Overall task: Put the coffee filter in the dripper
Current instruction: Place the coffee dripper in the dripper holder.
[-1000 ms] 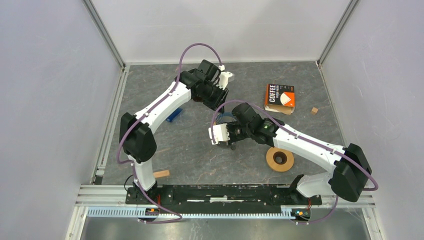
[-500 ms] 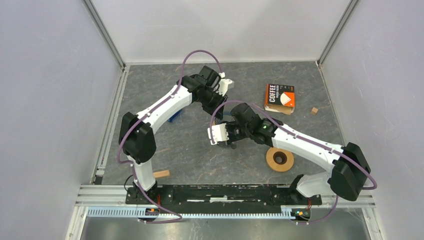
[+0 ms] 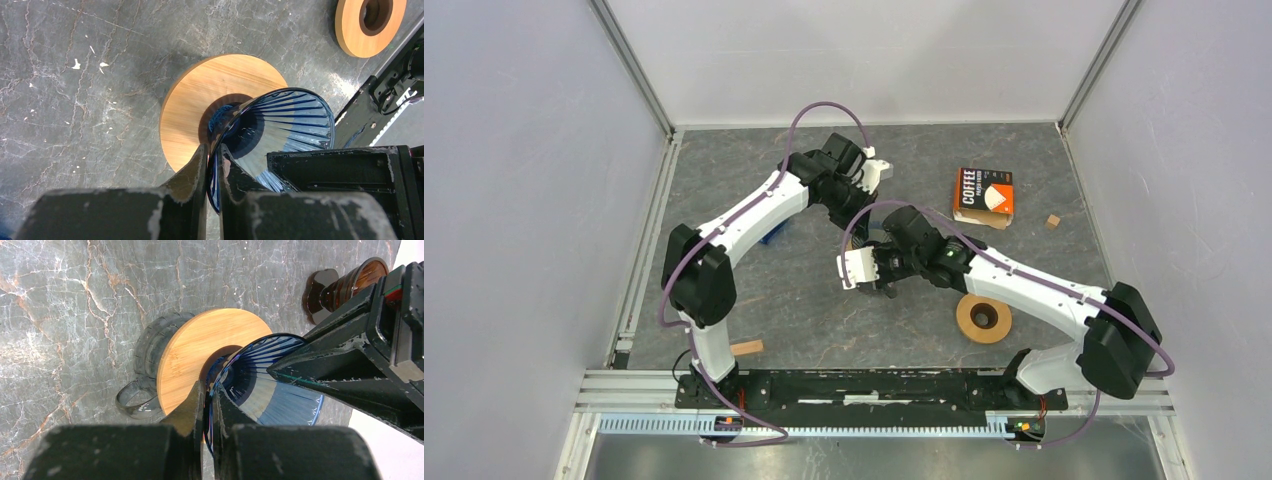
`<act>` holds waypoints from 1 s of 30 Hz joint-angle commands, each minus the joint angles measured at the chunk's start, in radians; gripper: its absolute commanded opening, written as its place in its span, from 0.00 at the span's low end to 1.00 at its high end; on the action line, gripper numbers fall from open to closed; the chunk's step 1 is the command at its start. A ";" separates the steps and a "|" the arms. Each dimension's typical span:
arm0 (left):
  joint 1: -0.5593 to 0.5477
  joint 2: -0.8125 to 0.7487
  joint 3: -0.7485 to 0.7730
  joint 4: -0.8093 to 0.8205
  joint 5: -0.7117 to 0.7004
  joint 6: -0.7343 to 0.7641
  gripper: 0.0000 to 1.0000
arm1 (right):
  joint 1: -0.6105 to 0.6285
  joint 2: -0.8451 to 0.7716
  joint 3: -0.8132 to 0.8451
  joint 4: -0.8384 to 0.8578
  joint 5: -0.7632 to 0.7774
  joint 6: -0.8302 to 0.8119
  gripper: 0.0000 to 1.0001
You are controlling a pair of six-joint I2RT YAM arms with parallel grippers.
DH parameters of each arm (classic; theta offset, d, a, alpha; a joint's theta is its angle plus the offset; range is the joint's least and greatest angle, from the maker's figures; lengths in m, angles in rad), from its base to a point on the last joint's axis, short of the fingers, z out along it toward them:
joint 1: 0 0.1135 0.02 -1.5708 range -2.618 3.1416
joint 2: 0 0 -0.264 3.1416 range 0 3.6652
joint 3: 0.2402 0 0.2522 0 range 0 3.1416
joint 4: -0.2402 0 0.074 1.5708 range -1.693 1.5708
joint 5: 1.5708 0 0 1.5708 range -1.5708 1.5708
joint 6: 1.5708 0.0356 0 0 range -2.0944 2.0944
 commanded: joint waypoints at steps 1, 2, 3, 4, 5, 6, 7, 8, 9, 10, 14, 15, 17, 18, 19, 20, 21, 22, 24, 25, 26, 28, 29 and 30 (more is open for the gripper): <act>0.003 0.001 -0.015 0.005 0.004 0.054 0.02 | 0.001 0.054 0.019 -0.120 -0.020 -0.008 0.00; 0.002 0.002 -0.023 0.009 0.007 0.052 0.02 | 0.001 0.060 0.025 -0.133 -0.019 -0.011 0.00; 0.002 0.000 -0.034 0.017 0.010 0.051 0.02 | 0.001 0.064 0.031 -0.142 -0.019 -0.015 0.00; 0.001 -0.001 -0.046 0.023 0.014 0.047 0.02 | 0.001 0.069 0.036 -0.152 -0.020 -0.016 0.00; 0.003 -0.001 -0.057 0.029 0.016 0.044 0.02 | 0.002 0.073 0.039 -0.160 -0.023 -0.018 0.00; 0.002 -0.001 -0.066 0.036 0.020 0.041 0.02 | 0.001 0.074 0.041 -0.164 -0.025 -0.017 0.00; 0.002 -0.001 -0.074 0.038 0.023 0.040 0.02 | 0.002 0.077 0.041 -0.169 -0.031 -0.017 0.00; 0.001 0.000 -0.079 0.039 0.027 0.039 0.02 | 0.002 0.080 0.041 -0.172 -0.035 -0.018 0.00; 0.001 0.000 -0.086 0.042 0.030 0.037 0.02 | 0.001 0.081 0.040 -0.175 -0.038 -0.017 0.00; 0.001 0.000 -0.091 0.046 0.033 0.038 0.02 | 0.002 0.084 0.038 -0.176 -0.039 -0.015 0.00; -0.004 -0.004 -0.108 0.054 0.028 0.039 0.02 | 0.002 0.075 0.009 -0.155 -0.042 -0.001 0.00; -0.006 -0.005 -0.110 0.055 0.023 0.042 0.02 | 0.001 0.071 0.000 -0.144 -0.045 0.003 0.00; -0.009 -0.004 -0.112 0.055 0.017 0.044 0.02 | 0.002 0.070 -0.013 -0.137 -0.051 0.005 0.00; -0.010 -0.003 -0.112 0.055 0.016 0.044 0.02 | 0.002 0.074 -0.015 -0.137 -0.050 0.006 0.00; -0.011 -0.001 -0.113 0.055 0.014 0.044 0.02 | 0.002 0.078 -0.018 -0.137 -0.051 0.008 0.00; -0.011 0.002 -0.114 0.055 0.013 0.043 0.02 | 0.001 0.081 -0.022 -0.137 -0.054 0.008 0.00; -0.013 0.004 -0.116 0.055 0.011 0.046 0.02 | 0.000 0.082 -0.027 -0.134 -0.055 0.008 0.00; -0.013 0.005 -0.119 0.055 0.011 0.045 0.02 | 0.000 0.082 -0.033 -0.129 -0.058 0.011 0.00; -0.016 0.008 -0.124 0.055 0.009 0.047 0.02 | 0.000 0.081 -0.046 -0.119 -0.061 0.014 0.00; -0.017 0.008 -0.130 0.060 0.006 0.046 0.02 | 0.000 0.082 -0.052 -0.114 -0.063 0.014 0.00; -0.017 0.007 -0.136 0.066 0.005 0.046 0.02 | -0.003 0.083 -0.056 -0.113 -0.065 0.016 0.00; -0.019 0.007 -0.144 0.070 0.004 0.048 0.02 | -0.006 0.087 -0.063 -0.109 -0.070 0.016 0.00; -0.020 0.009 -0.143 0.070 0.003 0.046 0.02 | -0.008 0.088 -0.067 -0.107 -0.073 0.016 0.00; -0.020 0.010 -0.145 0.070 0.005 0.046 0.02 | -0.009 0.089 -0.070 -0.106 -0.076 0.016 0.00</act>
